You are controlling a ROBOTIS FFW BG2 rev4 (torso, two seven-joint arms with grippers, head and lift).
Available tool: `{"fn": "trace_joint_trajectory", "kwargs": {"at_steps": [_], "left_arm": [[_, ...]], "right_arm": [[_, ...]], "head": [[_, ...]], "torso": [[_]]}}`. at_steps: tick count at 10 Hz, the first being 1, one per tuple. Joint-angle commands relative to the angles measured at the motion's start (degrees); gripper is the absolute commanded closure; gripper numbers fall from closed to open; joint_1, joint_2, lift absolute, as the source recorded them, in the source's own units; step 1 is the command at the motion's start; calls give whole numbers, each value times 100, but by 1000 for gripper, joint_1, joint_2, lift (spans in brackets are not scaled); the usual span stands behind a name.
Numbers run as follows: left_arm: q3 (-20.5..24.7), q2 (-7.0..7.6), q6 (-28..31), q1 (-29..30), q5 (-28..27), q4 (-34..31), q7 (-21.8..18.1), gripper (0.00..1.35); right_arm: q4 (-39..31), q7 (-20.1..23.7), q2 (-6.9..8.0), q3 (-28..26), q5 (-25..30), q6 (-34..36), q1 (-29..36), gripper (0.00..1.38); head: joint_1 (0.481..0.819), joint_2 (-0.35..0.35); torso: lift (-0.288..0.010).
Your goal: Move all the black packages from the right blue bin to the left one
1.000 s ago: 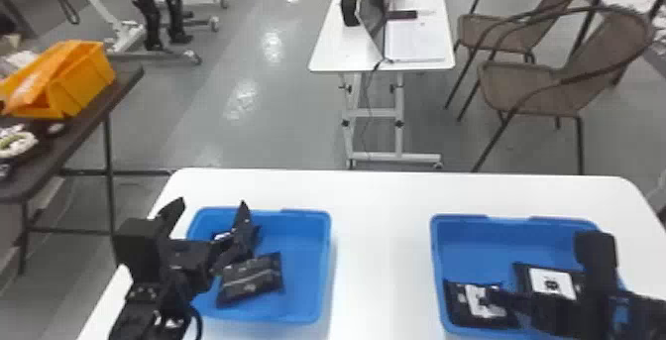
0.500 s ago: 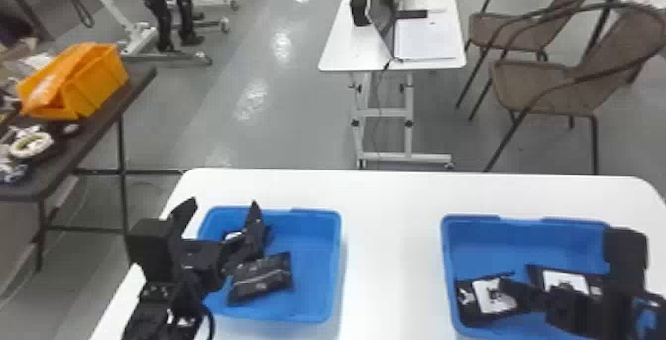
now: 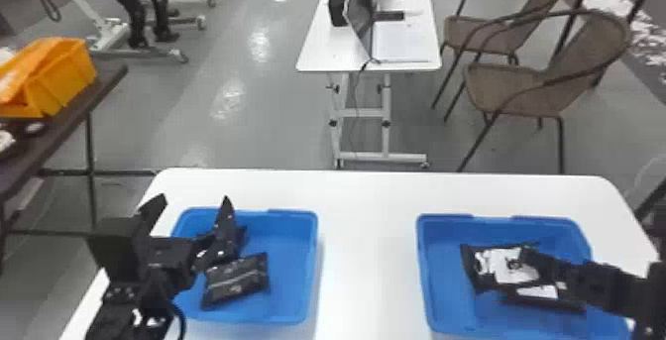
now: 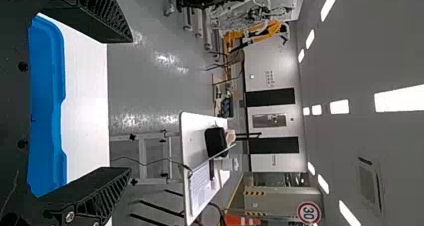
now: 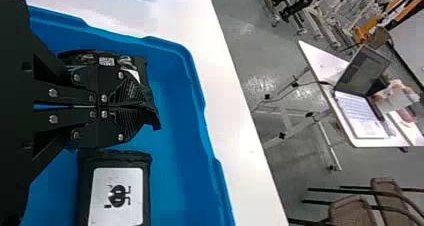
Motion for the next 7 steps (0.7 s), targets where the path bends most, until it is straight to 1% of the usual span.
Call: {"fn": "trace_joint_trajectory", "kwargs": {"at_steps": [1,2,3,4,5,6,7], "left_arm": [[-15,-15,-22,-37,3,0,0,101],[-24,-15,5,-98,73,0,0,99],[-33,-15,66,-151,249,0,8,99],[-42,-15,84,-195,416,0,8,99],[-68,-15,154,-248,767,0,26,99],[-121,-15,233,-344,1198,0,79,99],[-209,-15,409,-485,1690,-17,79,98]], "right_arm": [[-228,-50,-12,-102,-534,8,-169,1127],[-158,-42,-47,39,-833,-54,-389,1127],[53,204,-135,294,-877,-71,-679,1127],[467,697,-179,636,-877,-344,-987,1127],[976,1171,-170,1058,-877,-713,-1303,1127],[1592,1646,-100,1454,-912,-1126,-1655,1127],[2066,2041,23,1761,-842,-1381,-1954,1127]], "head": [[695,94],[695,93],[695,108],[695,120],[695,155],[695,189],[695,222]], "torso": [[-40],[-40],[-40],[-40],[-40],[-40],[-40]]}}
